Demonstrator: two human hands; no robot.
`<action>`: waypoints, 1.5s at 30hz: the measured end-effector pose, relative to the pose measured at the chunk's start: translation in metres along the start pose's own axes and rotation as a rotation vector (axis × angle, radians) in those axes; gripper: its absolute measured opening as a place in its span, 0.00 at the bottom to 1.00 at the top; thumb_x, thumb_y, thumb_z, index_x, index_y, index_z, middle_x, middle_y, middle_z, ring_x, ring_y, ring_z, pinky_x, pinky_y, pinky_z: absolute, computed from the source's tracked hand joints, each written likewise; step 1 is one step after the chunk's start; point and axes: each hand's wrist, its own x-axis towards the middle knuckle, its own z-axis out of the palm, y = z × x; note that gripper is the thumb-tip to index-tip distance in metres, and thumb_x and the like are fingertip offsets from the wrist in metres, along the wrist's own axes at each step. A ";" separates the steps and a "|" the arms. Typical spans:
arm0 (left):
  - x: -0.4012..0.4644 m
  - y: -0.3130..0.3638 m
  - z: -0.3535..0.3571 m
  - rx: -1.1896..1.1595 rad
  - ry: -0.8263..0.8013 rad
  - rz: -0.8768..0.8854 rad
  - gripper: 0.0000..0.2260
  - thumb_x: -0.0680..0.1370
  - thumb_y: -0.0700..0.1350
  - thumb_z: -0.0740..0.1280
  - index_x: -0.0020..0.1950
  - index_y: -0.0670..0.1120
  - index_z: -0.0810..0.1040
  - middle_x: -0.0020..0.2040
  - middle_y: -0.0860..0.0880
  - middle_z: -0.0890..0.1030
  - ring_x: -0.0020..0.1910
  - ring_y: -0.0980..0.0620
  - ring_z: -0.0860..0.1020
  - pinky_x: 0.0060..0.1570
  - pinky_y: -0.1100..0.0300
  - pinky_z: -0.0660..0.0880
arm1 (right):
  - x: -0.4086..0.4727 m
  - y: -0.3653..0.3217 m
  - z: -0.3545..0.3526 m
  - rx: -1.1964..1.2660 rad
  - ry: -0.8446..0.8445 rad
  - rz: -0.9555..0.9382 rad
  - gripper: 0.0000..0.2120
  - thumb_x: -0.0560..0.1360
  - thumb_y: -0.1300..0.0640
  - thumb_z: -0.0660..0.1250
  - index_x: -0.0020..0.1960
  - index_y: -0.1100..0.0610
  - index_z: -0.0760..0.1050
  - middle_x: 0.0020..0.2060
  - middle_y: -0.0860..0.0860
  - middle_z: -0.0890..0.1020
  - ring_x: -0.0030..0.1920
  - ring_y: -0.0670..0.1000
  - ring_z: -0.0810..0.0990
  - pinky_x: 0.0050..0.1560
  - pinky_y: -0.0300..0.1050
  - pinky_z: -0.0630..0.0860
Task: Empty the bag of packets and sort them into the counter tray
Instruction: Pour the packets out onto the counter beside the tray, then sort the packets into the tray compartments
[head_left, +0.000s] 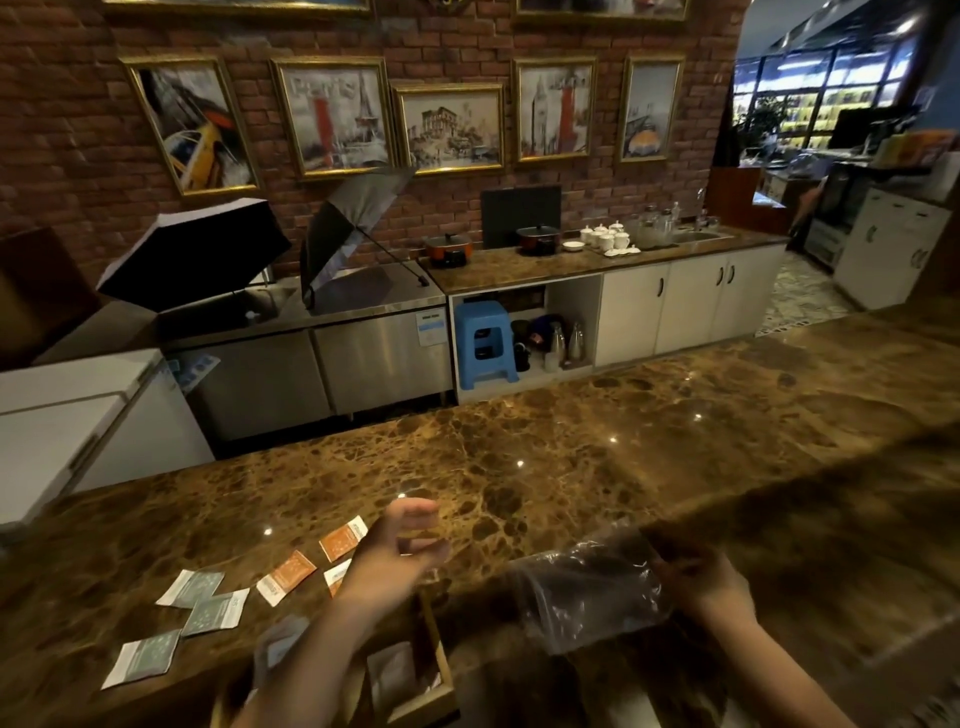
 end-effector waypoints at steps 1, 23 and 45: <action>-0.001 -0.003 -0.002 0.003 0.010 -0.001 0.21 0.75 0.40 0.74 0.64 0.53 0.72 0.59 0.55 0.78 0.50 0.64 0.78 0.37 0.73 0.72 | -0.003 0.001 0.001 -0.044 0.032 0.004 0.21 0.72 0.39 0.73 0.59 0.49 0.79 0.49 0.51 0.85 0.50 0.55 0.83 0.48 0.49 0.78; -0.070 -0.115 -0.138 0.243 0.352 -0.121 0.21 0.73 0.40 0.76 0.52 0.67 0.79 0.52 0.59 0.84 0.53 0.57 0.83 0.58 0.59 0.78 | -0.136 -0.174 0.125 -0.263 -0.397 -0.703 0.09 0.78 0.53 0.69 0.58 0.46 0.79 0.51 0.43 0.83 0.52 0.43 0.82 0.57 0.46 0.80; -0.066 -0.114 -0.126 0.469 0.202 -0.077 0.10 0.76 0.47 0.69 0.53 0.61 0.78 0.52 0.60 0.81 0.52 0.59 0.79 0.53 0.59 0.77 | -0.218 -0.166 0.226 -0.270 -0.476 -0.843 0.23 0.70 0.48 0.77 0.61 0.39 0.73 0.57 0.39 0.80 0.58 0.41 0.78 0.60 0.43 0.79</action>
